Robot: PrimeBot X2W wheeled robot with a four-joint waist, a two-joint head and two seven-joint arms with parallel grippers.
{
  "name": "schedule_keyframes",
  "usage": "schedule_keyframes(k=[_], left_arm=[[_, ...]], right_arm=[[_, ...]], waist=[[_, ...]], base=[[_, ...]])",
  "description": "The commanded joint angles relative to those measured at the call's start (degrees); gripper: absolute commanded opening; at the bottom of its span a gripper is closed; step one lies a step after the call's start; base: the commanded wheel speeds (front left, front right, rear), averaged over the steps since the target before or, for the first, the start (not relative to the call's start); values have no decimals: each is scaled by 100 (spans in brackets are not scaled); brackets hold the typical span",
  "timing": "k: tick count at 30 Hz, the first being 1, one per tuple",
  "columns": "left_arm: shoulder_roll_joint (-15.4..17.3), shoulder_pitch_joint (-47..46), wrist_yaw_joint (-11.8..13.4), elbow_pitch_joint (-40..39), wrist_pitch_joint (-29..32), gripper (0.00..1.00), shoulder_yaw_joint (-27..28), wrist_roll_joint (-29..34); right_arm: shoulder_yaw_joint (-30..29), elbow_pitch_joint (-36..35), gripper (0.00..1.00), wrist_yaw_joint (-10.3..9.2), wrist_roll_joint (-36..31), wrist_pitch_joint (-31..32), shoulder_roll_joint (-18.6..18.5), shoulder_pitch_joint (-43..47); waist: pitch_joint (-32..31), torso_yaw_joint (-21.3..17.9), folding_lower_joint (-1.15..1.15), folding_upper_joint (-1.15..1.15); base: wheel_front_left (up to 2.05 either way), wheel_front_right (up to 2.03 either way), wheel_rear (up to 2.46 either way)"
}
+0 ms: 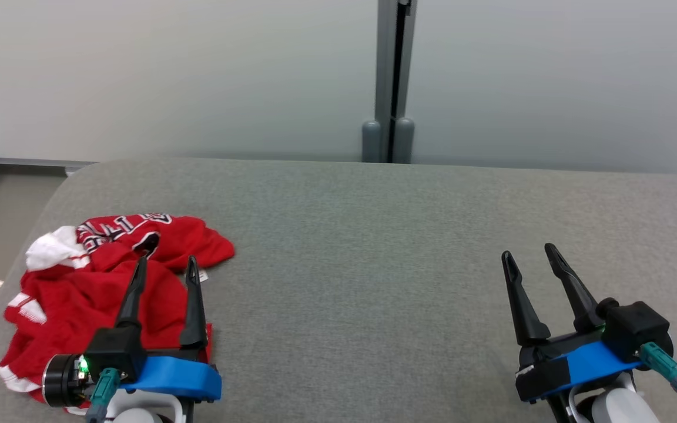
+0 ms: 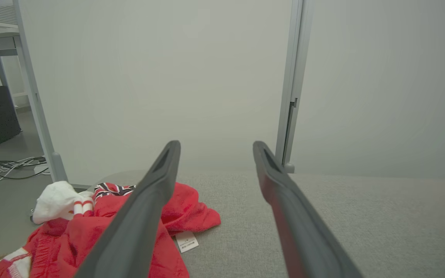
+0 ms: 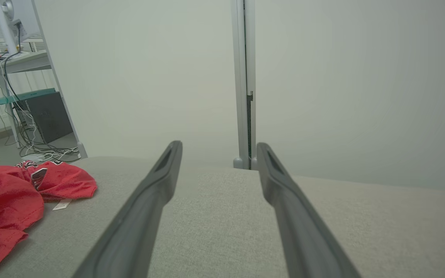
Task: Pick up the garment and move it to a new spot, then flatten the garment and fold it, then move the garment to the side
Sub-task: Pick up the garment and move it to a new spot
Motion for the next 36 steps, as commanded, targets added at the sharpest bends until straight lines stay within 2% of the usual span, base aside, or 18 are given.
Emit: schedule_keyframes(k=[1, 13, 19, 25, 28, 36], left_arm=[[16, -10, 19, 16, -28, 100, 15, -41], [9, 28, -25, 167, -23, 100, 150, -78], [7, 75, -29, 199, -23, 100, 285, -102], [7, -40, -71, 559, -23, 100, 404, -384], [44, -264, -214, 968, 31, 100, 389, -556], [287, -1032, -367, 1489, 1359, 100, 400, -956]], right_arm=[[25, -11, 100, 2, 11, -23, -5, 82], [410, -12, 100, 2, 171, -21, 2, 80], [598, 14, 100, 2, 221, -21, -15, 10], [705, 34, 100, 2, 254, -21, -38, -53], [717, 38, 100, 2, 264, -21, -72, -54], [703, 20, 100, 2, 301, -21, -85, -123]], waist=[[58, 180, -1, 0], [33, 1658, -1, 0], [50, 2082, -1, 0], [57, 2112, -1, 0], [56, 2012, -1, 0], [217, 1594, -1, 0]], base=[[0, 0, 0], [0, 0, 0], [0, 0, 0], [0, 0, 0], [0, 0, 0], [0, 0, 0]])
